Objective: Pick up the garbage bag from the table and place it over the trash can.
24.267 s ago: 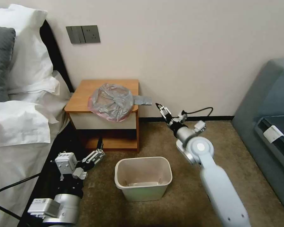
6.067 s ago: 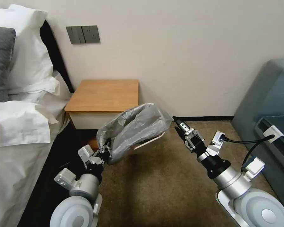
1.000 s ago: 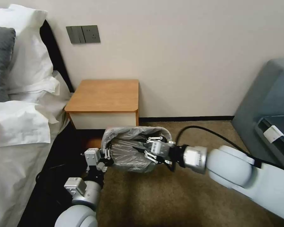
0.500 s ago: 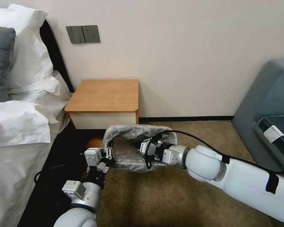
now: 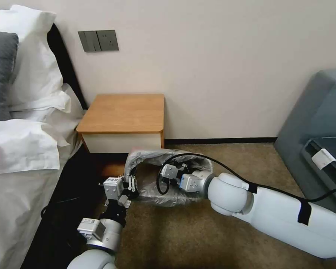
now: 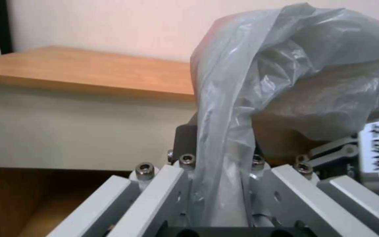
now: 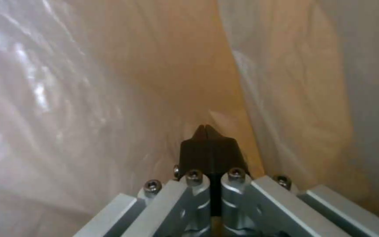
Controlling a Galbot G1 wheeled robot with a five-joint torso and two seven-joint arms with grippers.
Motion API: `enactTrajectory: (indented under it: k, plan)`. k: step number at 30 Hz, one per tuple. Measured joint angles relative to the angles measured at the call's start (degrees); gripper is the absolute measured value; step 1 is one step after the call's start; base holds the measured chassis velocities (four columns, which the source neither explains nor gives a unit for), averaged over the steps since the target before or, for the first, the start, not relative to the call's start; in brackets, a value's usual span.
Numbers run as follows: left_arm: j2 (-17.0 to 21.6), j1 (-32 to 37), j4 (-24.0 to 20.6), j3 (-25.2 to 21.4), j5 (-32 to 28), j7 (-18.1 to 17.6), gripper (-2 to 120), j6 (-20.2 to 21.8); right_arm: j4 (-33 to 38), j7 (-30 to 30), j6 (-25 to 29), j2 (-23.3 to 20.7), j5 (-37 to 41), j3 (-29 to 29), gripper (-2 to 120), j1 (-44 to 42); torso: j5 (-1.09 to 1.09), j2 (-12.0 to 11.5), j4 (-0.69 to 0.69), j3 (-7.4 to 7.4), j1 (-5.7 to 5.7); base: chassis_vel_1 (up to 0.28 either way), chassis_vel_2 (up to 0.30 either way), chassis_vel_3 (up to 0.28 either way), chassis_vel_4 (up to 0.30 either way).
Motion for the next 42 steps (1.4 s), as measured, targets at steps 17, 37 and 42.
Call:
enactTrajectory:
  k: [17, 37, 42]
  plan:
    - [-0.9, 0.8, -0.3, 0.3, 2.3, 1.5, 4, -1.4, -2.9, 0.0, -7.8, 3.8, 0.6, -3.3, 0, 3.1, 0.0, 0.0, 0.0, 0.0, 0.0, 0.0, 0.0, 0.0, 0.0]
    - [-1.7, -1.3, 3.4, -1.7, -1.8, 1.0, 4, -0.6, 3.6, 10.6, -9.6, 1.4, 24.2, -2.8, 0, 5.0, 0.0, 0.0, 0.0, 0.0, 0.0, 0.0, 0.0, 0.0, 0.0]
    - [-1.8, -1.6, 3.8, -1.7, -6.4, 0.0, 4, 1.6, 7.5, 14.6, -7.5, -1.4, 32.6, -1.4, 0, 4.9, 0.01, 0.0, -0.01, 0.0, 0.0, 0.0, 0.0, 0.0, 0.0]
